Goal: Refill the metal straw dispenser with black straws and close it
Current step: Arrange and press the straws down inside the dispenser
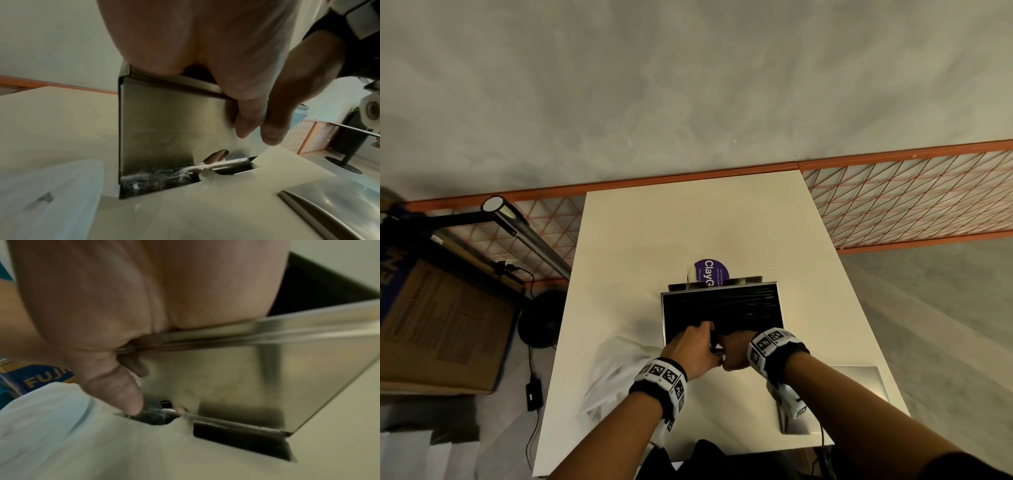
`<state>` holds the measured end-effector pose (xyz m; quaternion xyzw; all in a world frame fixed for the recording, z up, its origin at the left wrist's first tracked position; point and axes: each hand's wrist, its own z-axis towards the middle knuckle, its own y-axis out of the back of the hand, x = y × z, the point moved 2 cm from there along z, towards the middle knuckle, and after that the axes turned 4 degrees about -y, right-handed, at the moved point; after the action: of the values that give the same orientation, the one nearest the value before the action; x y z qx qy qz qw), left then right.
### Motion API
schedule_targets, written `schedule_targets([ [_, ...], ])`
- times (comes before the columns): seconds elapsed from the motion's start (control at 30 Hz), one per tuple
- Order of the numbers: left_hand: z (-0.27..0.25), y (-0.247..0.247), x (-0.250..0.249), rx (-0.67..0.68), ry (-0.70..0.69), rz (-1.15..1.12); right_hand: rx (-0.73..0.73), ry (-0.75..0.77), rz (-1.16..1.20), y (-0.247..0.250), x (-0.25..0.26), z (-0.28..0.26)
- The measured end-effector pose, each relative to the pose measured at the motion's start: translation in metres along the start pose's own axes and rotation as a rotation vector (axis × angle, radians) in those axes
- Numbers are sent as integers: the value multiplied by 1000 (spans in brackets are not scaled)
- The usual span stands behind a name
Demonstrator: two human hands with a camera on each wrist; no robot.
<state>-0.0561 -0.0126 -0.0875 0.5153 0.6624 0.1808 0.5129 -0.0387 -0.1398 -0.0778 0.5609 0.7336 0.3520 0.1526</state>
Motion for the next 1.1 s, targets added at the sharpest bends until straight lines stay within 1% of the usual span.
schedule_targets([
  [0.23,3,6,-2,-9,38,106,-99,4,37,2,-10,-2],
  [0.3,6,10,-2,1,40,122,-105,0,55,4,-14,-1],
  [0.43,18,14,-2,106,68,128,-84,-16,102,10,-18,2],
  [0.53,22,14,-2,167,90,129,-75,-12,85,15,-15,5],
  [0.6,23,14,-2,158,81,123,-31,-6,60,15,-14,8],
  [0.73,20,11,0,78,59,117,49,-29,-8,18,-10,12],
  [0.87,18,7,2,51,52,110,164,-55,-32,20,-5,16],
  [0.97,18,7,2,47,55,135,131,-55,6,19,-7,17],
  [1.1,21,10,0,88,84,196,48,21,53,16,-13,16],
])
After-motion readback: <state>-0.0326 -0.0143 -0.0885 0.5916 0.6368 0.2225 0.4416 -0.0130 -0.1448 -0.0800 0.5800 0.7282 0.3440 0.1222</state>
